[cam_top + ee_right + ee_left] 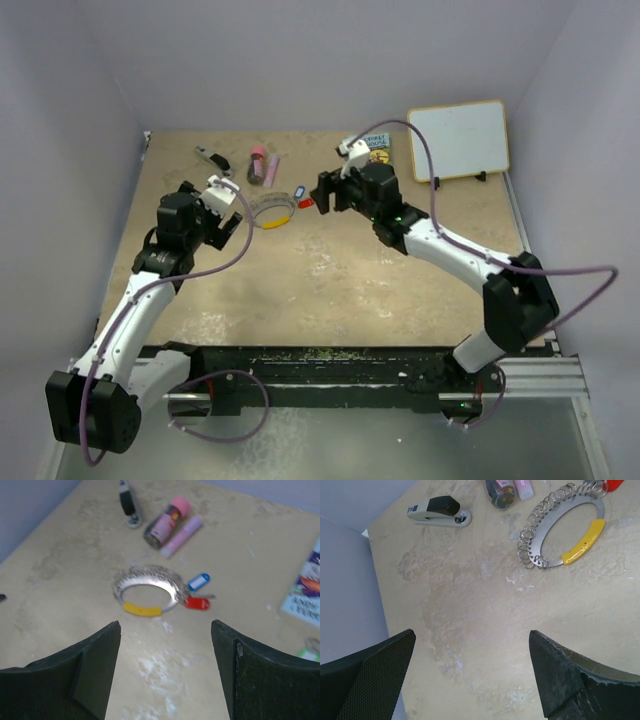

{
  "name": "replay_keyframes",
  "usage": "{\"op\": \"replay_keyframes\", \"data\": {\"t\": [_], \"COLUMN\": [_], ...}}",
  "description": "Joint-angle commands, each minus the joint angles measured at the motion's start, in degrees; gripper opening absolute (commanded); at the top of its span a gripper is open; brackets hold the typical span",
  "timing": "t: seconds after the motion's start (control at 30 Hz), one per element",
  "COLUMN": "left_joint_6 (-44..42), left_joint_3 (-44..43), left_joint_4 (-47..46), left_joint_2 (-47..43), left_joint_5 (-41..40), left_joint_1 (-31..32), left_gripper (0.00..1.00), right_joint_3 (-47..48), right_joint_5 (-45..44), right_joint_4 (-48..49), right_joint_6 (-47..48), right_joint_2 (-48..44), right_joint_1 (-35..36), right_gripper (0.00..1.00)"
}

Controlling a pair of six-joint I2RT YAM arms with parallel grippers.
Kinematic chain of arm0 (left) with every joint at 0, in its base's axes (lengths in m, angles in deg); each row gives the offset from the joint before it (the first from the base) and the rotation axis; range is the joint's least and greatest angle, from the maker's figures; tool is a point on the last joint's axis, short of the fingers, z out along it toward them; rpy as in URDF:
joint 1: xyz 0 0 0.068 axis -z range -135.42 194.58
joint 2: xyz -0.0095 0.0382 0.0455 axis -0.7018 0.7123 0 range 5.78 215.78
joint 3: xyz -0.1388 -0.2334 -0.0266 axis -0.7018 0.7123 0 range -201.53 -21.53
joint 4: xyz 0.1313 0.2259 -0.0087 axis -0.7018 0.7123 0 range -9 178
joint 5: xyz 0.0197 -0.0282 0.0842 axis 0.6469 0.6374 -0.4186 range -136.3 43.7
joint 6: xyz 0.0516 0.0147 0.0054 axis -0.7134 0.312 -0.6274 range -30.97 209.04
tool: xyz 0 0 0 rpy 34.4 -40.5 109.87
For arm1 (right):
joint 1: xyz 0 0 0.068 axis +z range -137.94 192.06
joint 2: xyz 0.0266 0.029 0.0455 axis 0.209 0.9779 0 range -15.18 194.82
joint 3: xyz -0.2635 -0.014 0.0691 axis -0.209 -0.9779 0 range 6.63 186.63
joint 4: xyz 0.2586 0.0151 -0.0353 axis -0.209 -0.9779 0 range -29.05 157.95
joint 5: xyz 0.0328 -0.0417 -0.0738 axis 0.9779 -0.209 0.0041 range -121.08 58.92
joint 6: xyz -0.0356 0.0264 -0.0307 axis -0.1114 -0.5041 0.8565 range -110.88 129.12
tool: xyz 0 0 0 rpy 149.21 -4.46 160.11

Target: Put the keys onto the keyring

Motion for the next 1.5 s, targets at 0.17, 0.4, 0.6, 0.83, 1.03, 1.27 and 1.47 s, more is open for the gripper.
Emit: {"op": "replay_keyframes", "data": {"t": [0.17, 0.4, 0.6, 0.83, 1.03, 1.27, 1.47], "left_joint_6": [1.46, 12.10, 13.13, 11.43, 11.54, 12.16, 12.35], "left_joint_3": [3.04, 0.02, 1.25, 3.14, 4.38, 4.47, 4.99], "left_joint_4": [-13.46, -15.93, -15.78, -16.14, -17.18, -17.67, -17.86], "left_joint_2": [3.65, 7.22, 7.01, 5.27, 5.58, 5.92, 6.08], "left_joint_5": [-2.69, 1.34, 5.30, 5.42, 5.71, 6.11, 6.03], "left_joint_1": [-3.95, -17.22, -20.48, -20.48, -20.46, -20.44, -20.48], "left_gripper": [0.98, 0.98, 0.98, 0.98, 0.98, 0.98, 0.98], "right_joint_3": [19.31, 30.47, 39.36, 42.51, 46.81, 46.45, 46.25], "right_joint_5": [-7.16, -9.97, -10.44, -13.17, -11.06, -12.15, -11.33], "right_joint_4": [3.38, 2.87, 1.03, 0.42, -3.03, -3.04, -4.09], "right_joint_6": [-3.54, -9.59, -12.25, -14.04, -15.24, -15.68, -15.87], "right_joint_2": [20.03, 34.22, 42.78, 47.16, 50.70, 51.15, 51.76], "right_joint_1": [9.04, 12.30, 13.64, 13.97, 14.05, 14.06, 14.10], "right_gripper": [0.54, 0.51, 0.51, 0.45, 0.42, 0.38, 0.33]}}
